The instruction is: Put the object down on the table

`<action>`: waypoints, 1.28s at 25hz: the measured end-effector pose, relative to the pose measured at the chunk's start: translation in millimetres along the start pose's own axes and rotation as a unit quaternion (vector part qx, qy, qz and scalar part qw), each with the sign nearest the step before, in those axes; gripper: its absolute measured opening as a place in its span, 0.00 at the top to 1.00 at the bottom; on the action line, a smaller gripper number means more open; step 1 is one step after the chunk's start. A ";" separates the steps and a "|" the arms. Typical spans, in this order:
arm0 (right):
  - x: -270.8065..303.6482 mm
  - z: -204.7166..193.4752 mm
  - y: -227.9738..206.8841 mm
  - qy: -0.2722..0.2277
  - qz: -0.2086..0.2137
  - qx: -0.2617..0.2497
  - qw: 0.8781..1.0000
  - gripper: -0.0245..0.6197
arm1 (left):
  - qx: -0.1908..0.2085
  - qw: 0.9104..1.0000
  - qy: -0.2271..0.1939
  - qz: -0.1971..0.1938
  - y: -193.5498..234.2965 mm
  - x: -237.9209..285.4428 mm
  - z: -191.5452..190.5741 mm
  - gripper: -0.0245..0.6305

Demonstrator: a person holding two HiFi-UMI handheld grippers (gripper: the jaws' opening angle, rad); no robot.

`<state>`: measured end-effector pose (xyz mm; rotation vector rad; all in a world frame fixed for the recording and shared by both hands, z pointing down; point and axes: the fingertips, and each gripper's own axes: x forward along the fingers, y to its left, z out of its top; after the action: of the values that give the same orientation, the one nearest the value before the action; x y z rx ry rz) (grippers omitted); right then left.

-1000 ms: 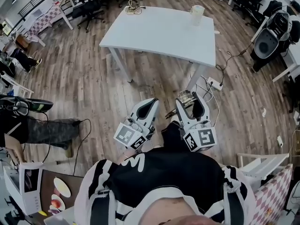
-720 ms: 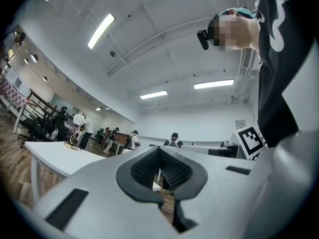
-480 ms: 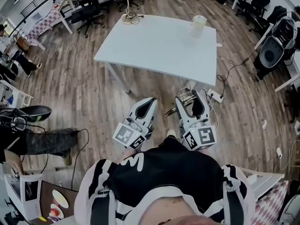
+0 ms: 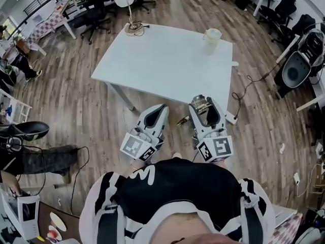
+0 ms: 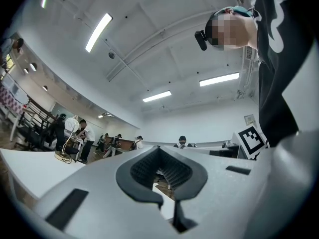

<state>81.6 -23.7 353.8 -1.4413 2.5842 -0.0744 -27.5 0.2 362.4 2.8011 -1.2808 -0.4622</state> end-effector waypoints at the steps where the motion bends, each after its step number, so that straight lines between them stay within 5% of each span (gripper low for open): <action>1: 4.7 0.7 -6.2 0.000 0.000 0.002 1.000 0.50 | 0.001 1.000 -0.001 0.004 2.4 6.2 -0.5 0.96; 32: 31.3 -10.3 -60.8 0.009 0.014 0.027 0.999 0.50 | 0.011 0.999 0.019 0.034 14.4 45.4 -17.1 0.96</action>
<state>114.6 -82.8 367.7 -1.3925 2.5946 -0.1544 -5.3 -44.8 369.3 2.7595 -1.3770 -0.3932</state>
